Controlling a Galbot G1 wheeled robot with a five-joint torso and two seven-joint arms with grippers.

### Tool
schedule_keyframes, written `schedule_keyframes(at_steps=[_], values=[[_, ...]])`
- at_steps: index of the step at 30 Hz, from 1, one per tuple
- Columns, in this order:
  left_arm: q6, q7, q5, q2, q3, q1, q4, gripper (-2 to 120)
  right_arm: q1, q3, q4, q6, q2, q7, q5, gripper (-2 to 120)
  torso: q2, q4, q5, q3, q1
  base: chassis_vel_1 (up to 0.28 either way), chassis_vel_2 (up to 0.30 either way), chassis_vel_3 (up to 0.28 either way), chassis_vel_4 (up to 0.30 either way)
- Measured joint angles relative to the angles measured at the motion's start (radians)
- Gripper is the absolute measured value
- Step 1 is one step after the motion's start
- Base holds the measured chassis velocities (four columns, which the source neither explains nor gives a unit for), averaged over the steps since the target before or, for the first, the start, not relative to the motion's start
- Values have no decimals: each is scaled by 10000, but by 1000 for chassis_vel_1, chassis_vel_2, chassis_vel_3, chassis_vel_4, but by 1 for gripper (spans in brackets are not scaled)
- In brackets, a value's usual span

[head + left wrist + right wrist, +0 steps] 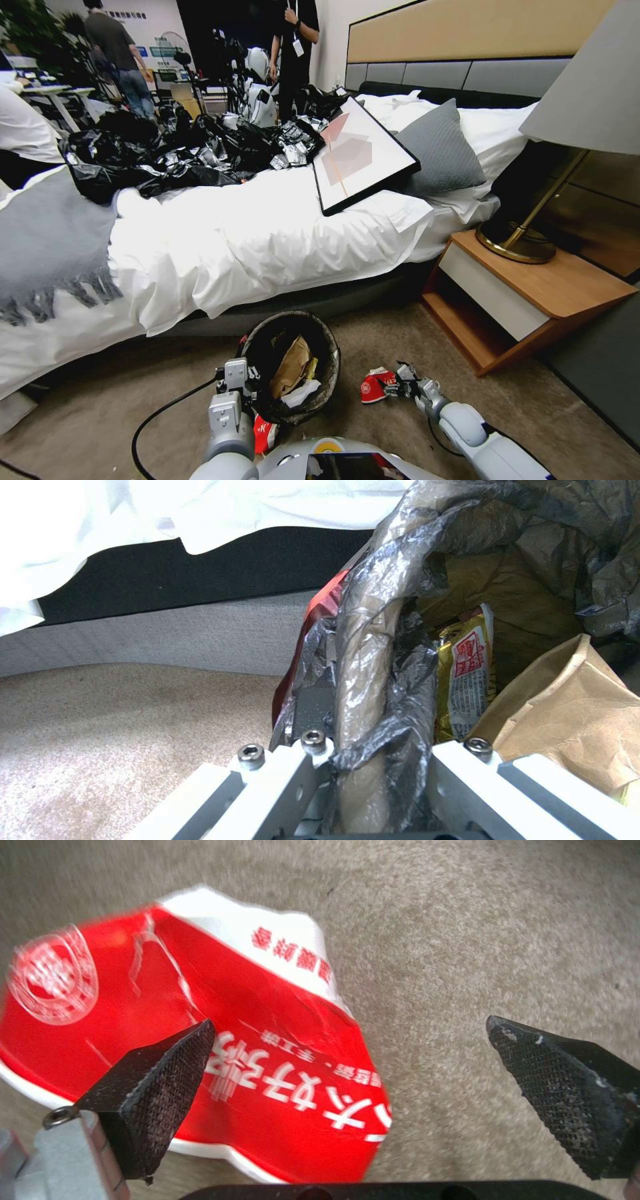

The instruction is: Pick up the trash bin, then pick up the garbage from the floor and place it into the trash bin.

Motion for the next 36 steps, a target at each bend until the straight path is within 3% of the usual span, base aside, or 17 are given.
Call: schedule_keyframes(at_steps=[9,16,24,29,32,36], values=[[0,0,17,8,-9,45,-26,1,365,-190,-654,519,274,-400,-227,98,0,0,0,0,0,0,0,0,0],[0,0,58,-7,7,70,-34,1,520,-232,-979,951,495,-651,-261,86,0,0,0,0,0,0,0,0,0],[-65,9,144,-58,20,121,-39,1,837,-382,-1457,1275,745,-732,-228,53,1,0,-3,0,0,0,0,0,0],[-76,11,146,-66,11,124,-40,1,887,-391,-1578,1374,829,-731,-215,40,0,-1,-4,-1,0,0,0,0,0],[-80,12,146,-67,10,117,-44,1,885,-348,-1596,1454,851,-732,-191,24,0,0,-1,0,0,0,0,0,0],[-84,14,146,-64,16,101,-45,1,861,-303,-1596,1522,843,-732,-169,13,0,1,0,0,0,0,0,0,0]])
